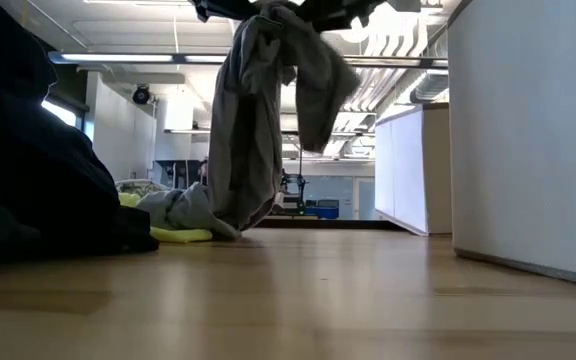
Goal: Sort clothes
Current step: Put the gray shirt in the top white bin
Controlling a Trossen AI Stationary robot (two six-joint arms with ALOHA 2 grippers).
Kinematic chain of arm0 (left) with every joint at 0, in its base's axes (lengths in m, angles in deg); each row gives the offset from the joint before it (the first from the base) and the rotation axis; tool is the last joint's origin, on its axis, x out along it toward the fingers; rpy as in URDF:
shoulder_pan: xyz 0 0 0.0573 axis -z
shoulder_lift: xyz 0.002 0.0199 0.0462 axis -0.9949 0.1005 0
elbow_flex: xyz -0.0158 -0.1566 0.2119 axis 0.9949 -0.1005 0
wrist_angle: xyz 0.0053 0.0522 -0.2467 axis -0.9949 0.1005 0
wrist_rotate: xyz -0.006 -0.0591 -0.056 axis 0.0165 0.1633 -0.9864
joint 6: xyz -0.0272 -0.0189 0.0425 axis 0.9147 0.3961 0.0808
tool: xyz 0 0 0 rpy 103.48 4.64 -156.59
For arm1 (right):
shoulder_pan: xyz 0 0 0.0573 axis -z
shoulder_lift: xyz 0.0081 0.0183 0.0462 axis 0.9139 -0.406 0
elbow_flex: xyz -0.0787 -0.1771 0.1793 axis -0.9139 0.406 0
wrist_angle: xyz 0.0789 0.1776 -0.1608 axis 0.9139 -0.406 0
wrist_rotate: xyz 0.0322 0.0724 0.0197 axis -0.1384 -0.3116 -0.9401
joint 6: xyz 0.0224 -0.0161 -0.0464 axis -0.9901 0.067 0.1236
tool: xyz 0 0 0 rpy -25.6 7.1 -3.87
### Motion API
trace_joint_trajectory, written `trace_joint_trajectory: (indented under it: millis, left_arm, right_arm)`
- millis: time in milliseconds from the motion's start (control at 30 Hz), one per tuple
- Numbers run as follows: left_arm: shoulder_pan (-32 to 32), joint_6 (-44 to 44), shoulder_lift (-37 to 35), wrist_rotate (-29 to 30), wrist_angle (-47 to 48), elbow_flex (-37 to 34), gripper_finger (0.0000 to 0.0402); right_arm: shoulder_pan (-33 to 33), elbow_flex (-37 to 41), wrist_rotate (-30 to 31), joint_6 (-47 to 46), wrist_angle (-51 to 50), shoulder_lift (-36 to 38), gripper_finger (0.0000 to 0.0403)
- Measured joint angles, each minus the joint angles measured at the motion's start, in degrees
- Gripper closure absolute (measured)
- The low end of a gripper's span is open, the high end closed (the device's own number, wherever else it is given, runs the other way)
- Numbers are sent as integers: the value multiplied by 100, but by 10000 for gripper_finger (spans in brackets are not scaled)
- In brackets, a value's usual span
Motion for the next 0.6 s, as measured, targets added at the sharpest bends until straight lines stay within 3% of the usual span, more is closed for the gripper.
trace_joint_trajectory:
  millis: [133,333,467,600]
  left_arm:
    - [47,-112,94,-163,-123,0,401]
    - [94,-267,317,-557,-293,-2,401]
    - [122,-296,471,-587,-283,-2,401]
    - [122,-174,496,-688,-422,-2,382]
  right_arm:
    - [173,0,-747,68,431,-446,93]
    - [203,4,-972,447,1510,-1180,123]
    - [206,9,-961,420,2110,-1465,194]
    - [205,13,-757,274,2388,-1526,305]
